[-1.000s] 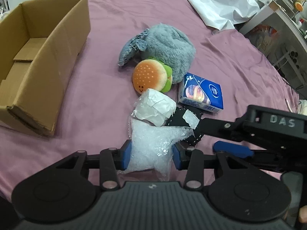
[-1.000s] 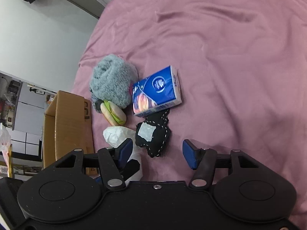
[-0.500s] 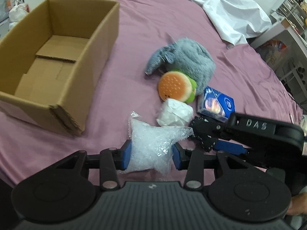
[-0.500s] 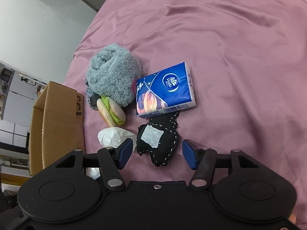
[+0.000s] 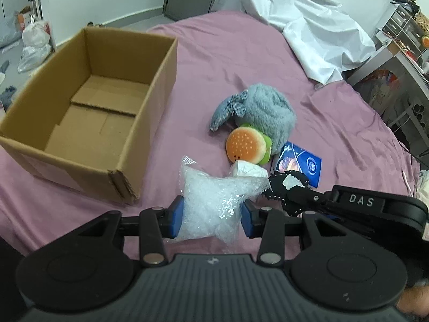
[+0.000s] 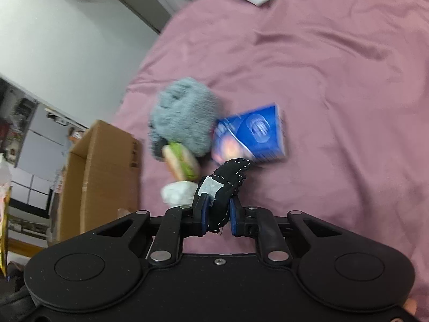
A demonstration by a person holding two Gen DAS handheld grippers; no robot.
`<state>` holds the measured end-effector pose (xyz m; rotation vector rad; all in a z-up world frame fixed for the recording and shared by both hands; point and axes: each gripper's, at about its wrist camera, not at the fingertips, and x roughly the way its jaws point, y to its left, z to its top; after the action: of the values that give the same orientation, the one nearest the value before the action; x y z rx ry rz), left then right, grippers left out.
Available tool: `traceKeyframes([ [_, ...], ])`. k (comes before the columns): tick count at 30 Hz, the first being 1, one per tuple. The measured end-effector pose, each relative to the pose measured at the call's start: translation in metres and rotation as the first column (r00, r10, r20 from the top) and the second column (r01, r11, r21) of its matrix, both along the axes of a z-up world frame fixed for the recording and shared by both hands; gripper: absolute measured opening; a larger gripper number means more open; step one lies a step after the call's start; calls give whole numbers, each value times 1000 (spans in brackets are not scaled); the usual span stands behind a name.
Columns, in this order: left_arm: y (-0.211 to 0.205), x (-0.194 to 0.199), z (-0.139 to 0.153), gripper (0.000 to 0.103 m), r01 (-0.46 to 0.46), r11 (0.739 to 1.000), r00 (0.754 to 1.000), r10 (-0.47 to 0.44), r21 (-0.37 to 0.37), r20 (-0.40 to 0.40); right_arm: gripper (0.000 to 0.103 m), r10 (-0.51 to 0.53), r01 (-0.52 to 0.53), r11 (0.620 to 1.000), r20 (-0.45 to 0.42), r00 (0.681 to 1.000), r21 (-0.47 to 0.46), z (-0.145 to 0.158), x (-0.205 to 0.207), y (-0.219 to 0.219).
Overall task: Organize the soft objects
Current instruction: 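Carry the bubble-wrap bag and black pouch over the cardboard box with both grippers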
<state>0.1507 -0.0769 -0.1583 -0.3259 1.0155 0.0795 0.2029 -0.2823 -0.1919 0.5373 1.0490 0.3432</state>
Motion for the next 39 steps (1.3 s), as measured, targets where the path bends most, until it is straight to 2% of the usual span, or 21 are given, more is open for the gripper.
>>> traceKeyframes([
  [8, 1, -7, 28, 42, 7, 999, 999, -9, 39, 49, 15, -16, 13, 999, 90, 996, 43, 24, -8, -1],
  [13, 9, -8, 53, 42, 16, 997, 995, -24, 74, 99, 15, -26, 15, 998, 194, 981, 58, 49, -10, 4],
  [22, 29, -6, 80, 42, -4, 996, 989, -10, 94, 149, 15, 49, -55, 998, 324, 945, 9, 79, -9, 34],
  [39, 82, 9, 98, 42, -44, 994, 979, 22, 102, 204, 15, 55, -78, 996, 382, 923, 45, 87, -5, 63],
])
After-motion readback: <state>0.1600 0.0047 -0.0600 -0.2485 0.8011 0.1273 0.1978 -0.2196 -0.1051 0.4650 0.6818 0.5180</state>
